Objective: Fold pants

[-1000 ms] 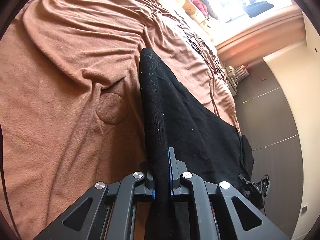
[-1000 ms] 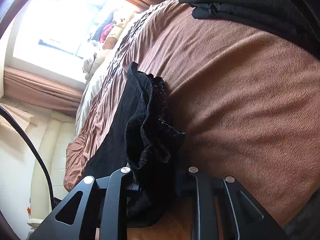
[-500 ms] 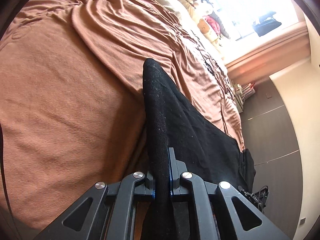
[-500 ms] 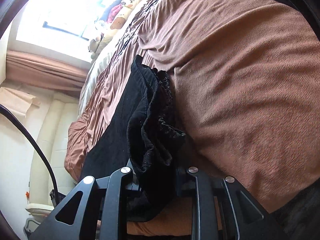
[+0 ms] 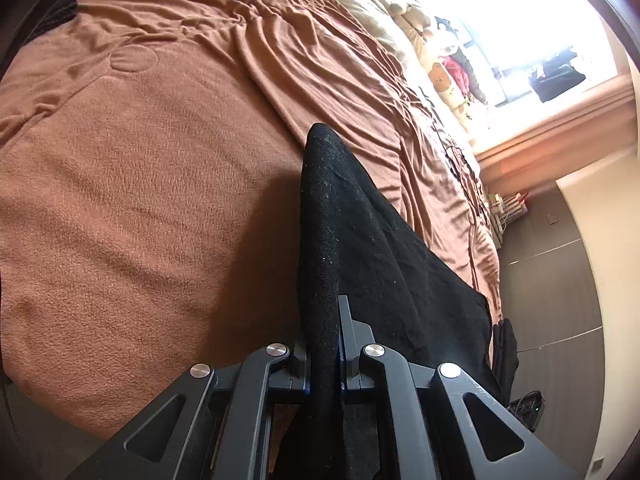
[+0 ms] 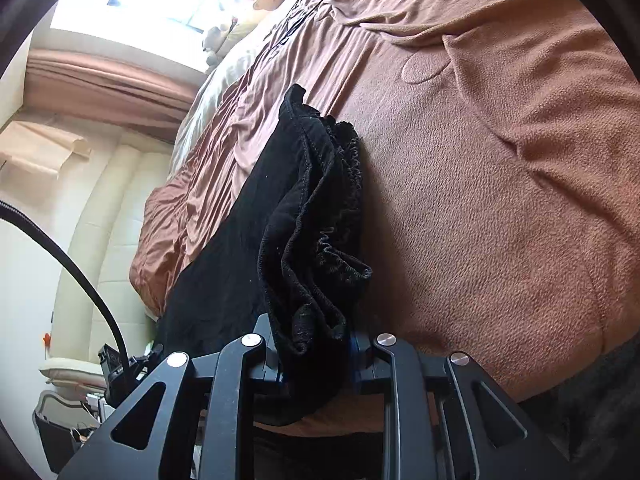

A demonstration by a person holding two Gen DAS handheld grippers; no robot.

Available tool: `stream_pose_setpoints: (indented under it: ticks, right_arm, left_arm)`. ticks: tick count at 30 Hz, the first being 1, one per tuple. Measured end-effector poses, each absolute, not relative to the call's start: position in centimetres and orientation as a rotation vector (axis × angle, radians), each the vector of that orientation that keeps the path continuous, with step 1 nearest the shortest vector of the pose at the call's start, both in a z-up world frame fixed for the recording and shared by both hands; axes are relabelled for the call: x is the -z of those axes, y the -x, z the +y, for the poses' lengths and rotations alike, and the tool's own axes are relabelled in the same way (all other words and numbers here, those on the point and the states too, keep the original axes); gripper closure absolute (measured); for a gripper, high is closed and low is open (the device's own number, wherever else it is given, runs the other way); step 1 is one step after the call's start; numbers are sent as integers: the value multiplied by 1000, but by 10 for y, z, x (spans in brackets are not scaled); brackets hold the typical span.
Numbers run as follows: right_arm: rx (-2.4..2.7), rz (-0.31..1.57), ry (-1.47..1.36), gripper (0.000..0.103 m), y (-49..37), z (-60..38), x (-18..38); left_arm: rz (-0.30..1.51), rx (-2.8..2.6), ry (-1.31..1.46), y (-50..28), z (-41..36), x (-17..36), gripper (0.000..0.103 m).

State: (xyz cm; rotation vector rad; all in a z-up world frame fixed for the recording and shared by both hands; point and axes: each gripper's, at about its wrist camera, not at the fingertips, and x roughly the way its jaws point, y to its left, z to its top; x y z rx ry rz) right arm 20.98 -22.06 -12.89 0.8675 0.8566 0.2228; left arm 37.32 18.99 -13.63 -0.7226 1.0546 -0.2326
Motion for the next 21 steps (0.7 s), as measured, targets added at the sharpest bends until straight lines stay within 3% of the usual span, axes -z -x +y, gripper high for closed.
stream_pose_setpoints:
  ticks: [3, 6, 8, 10, 21]
  right_arm:
    - [-163, 900, -810, 80, -218, -227, 126]
    - [-158, 895, -824, 71, -223, -246, 123]
    - [-155, 889, -813, 67, -228, -260, 120]
    - [-140, 870, -801, 67, -231, -273, 116]
    - [-175, 798, -674, 66, -269, -285, 79]
  left_arm:
    - [1079, 211, 709, -372, 189, 146, 92]
    - [1098, 177, 717, -369, 189, 157, 82]
    - [1102, 172, 731, -365, 191, 162, 61]
    - [1096, 172, 746, -359, 191, 165, 54]
    - [1044, 98, 846, -322, 200, 174, 49]
